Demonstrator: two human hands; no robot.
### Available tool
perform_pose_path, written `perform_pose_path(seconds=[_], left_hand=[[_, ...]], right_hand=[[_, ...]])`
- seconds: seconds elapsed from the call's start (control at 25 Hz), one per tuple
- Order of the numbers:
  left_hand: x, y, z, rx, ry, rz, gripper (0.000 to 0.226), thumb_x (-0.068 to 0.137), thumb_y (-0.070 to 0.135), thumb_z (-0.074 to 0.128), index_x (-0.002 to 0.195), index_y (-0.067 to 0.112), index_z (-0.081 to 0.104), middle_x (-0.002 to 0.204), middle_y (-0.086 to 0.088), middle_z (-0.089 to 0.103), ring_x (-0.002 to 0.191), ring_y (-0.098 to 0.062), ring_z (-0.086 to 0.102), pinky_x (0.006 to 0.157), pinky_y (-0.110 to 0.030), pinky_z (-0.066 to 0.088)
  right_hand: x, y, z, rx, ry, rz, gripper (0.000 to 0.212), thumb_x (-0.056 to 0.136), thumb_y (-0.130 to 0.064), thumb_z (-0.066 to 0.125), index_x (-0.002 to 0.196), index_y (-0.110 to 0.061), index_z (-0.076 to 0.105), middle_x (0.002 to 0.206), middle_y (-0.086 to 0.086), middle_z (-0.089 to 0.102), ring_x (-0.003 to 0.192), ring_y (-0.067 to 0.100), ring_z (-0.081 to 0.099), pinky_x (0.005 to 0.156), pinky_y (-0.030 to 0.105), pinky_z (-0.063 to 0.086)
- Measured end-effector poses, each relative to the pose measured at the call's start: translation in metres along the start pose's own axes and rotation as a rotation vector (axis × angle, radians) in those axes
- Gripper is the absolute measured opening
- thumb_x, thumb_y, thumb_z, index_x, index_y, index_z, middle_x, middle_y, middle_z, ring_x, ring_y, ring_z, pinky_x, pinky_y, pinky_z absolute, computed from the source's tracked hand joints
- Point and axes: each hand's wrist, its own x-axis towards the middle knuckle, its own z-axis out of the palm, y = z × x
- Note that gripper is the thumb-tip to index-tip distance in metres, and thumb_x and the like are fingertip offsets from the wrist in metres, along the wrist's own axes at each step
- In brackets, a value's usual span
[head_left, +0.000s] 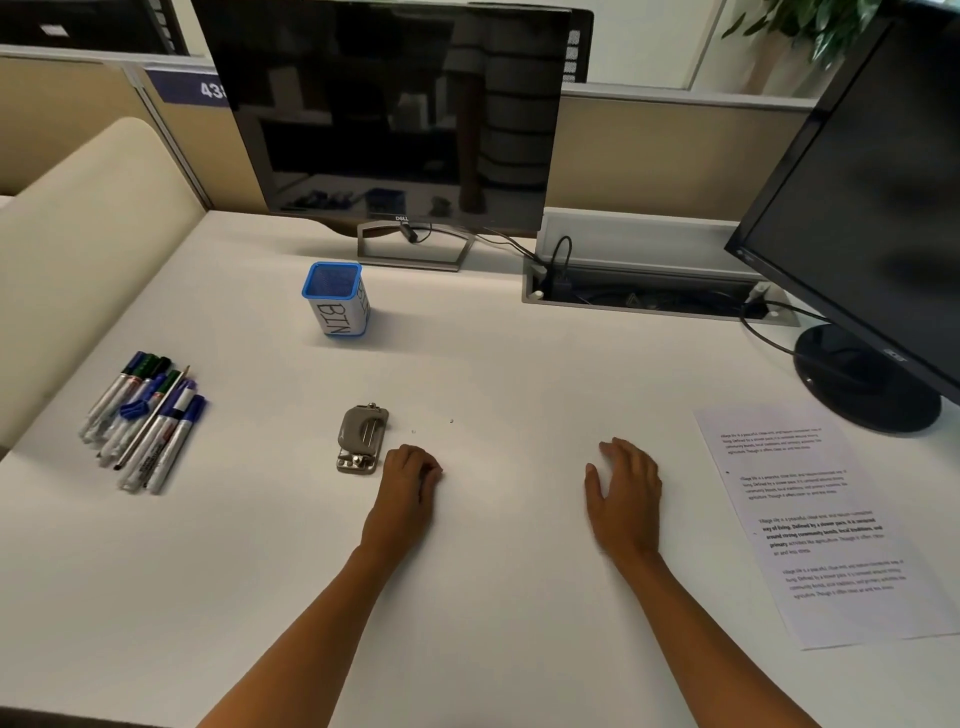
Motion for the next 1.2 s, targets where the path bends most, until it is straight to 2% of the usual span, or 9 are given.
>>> perform_pose_path(seconds=[0.12, 0.24, 0.44, 0.64, 0.84, 0.92, 1.08, 1.2], left_hand=[[-0.004, 0.002, 0.0, -0.015, 0.045, -0.045, 0.012, 0.098, 0.001, 0.05, 0.092, 0.012, 0.053, 0.092, 0.001, 0.049, 0.085, -0.008, 0.038, 0.081, -0.012, 0.033], [-0.004, 0.003, 0.0, -0.027, 0.052, -0.08, 0.015, 0.099, 0.001, 0.047, 0.091, 0.014, 0.05, 0.09, 0.0, 0.049, 0.083, -0.009, 0.039, 0.08, -0.012, 0.035], [-0.004, 0.003, -0.001, -0.037, 0.014, -0.098, 0.014, 0.101, 0.005, 0.044, 0.101, 0.015, 0.054, 0.099, 0.003, 0.052, 0.092, -0.007, 0.045, 0.085, -0.008, 0.035], [-0.002, 0.001, 0.0, -0.023, 0.01, -0.076, 0.021, 0.101, 0.005, 0.042, 0.115, 0.013, 0.056, 0.109, 0.004, 0.054, 0.101, -0.001, 0.045, 0.091, -0.004, 0.033], [0.001, -0.001, 0.002, -0.033, 0.027, -0.075, 0.02, 0.102, 0.008, 0.042, 0.116, 0.014, 0.055, 0.11, 0.004, 0.055, 0.1, 0.0, 0.047, 0.088, -0.005, 0.034], [0.002, -0.002, 0.003, -0.042, 0.031, -0.072, 0.021, 0.102, 0.008, 0.041, 0.115, 0.014, 0.056, 0.11, 0.004, 0.055, 0.101, -0.002, 0.048, 0.088, -0.005, 0.034], [0.003, -0.002, 0.001, -0.067, 0.075, -0.035, 0.018, 0.1, 0.003, 0.045, 0.109, 0.01, 0.059, 0.103, 0.002, 0.058, 0.096, -0.003, 0.048, 0.086, -0.011, 0.037], [0.013, 0.006, -0.004, -0.072, 0.101, 0.07, 0.014, 0.096, 0.0, 0.053, 0.103, 0.008, 0.061, 0.096, 0.0, 0.06, 0.089, -0.006, 0.051, 0.081, -0.019, 0.043]], right_hand=[[0.011, -0.038, 0.018, 0.196, -0.165, -0.118, 0.021, 0.091, -0.018, 0.061, 0.112, -0.018, 0.063, 0.114, -0.008, 0.058, 0.108, 0.006, 0.048, 0.096, 0.026, 0.044], [0.022, -0.083, 0.044, 0.328, -0.378, -0.16, 0.019, 0.09, -0.018, 0.065, 0.109, -0.018, 0.064, 0.109, -0.009, 0.059, 0.101, 0.002, 0.052, 0.089, 0.012, 0.041], [0.043, -0.122, 0.075, 0.479, -0.408, -0.113, 0.019, 0.084, -0.01, 0.074, 0.103, -0.011, 0.069, 0.1, 0.001, 0.064, 0.083, 0.002, 0.06, 0.075, 0.005, 0.044], [0.049, -0.136, 0.086, 0.402, -0.394, -0.139, 0.016, 0.081, -0.021, 0.078, 0.092, -0.013, 0.07, 0.09, -0.006, 0.063, 0.078, -0.002, 0.058, 0.071, 0.004, 0.042], [0.051, -0.147, 0.089, 0.288, -0.37, -0.123, 0.009, 0.086, -0.021, 0.073, 0.086, -0.013, 0.07, 0.089, -0.003, 0.065, 0.075, 0.008, 0.058, 0.064, 0.005, 0.039], [0.052, -0.15, 0.091, 0.25, -0.386, -0.111, 0.009, 0.089, -0.02, 0.07, 0.087, -0.011, 0.068, 0.092, -0.001, 0.063, 0.08, 0.012, 0.059, 0.067, 0.009, 0.04], [0.045, -0.152, 0.095, 0.159, -0.412, -0.195, 0.011, 0.096, -0.016, 0.059, 0.092, -0.007, 0.061, 0.098, 0.004, 0.057, 0.092, 0.019, 0.051, 0.081, 0.027, 0.044], [0.041, -0.147, 0.093, 0.195, -0.382, -0.271, 0.009, 0.098, -0.015, 0.054, 0.09, -0.01, 0.056, 0.096, 0.001, 0.054, 0.09, 0.017, 0.048, 0.08, 0.025, 0.042]])
